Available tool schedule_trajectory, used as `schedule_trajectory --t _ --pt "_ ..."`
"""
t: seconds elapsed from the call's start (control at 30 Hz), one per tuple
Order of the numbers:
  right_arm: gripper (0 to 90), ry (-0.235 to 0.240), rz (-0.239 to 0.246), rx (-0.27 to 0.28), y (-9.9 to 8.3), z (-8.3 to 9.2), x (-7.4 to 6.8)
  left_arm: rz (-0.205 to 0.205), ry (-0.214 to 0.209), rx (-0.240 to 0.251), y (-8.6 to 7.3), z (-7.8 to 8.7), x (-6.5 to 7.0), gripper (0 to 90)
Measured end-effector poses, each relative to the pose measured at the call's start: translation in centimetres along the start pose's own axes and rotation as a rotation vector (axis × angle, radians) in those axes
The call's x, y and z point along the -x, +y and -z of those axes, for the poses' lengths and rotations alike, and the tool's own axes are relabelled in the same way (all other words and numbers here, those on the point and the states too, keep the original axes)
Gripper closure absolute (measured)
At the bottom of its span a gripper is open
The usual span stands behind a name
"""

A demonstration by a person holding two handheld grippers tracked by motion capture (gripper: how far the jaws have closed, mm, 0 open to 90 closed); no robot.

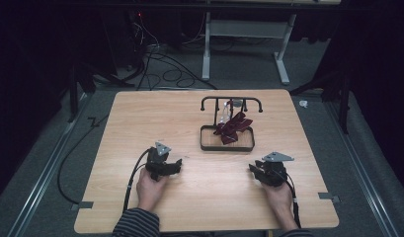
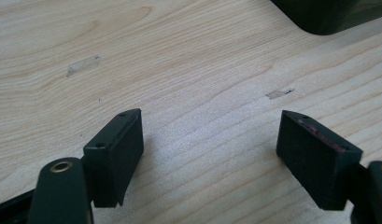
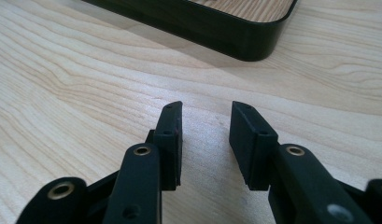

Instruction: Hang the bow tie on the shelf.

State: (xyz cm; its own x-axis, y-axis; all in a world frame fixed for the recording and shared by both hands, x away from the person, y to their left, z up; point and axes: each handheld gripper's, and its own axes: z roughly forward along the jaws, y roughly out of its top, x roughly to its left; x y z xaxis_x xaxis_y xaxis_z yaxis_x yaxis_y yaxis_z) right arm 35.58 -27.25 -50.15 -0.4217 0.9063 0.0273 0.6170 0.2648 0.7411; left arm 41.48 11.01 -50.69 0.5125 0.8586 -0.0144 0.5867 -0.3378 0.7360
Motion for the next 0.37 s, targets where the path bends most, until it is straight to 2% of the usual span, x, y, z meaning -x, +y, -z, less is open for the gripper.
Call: schedule_trajectory --t 0.1,0.37 --pt "61.8 -0.027 0.037 -0.004 0.04 -0.09 -0.45 0.000 0.000 0.000 0.00 0.00 0.00 23.5" --pt "52.0 -0.022 0.032 -0.011 0.09 -0.16 -0.40 0.001 0.001 0.000 0.00 0.00 0.01 23.5"
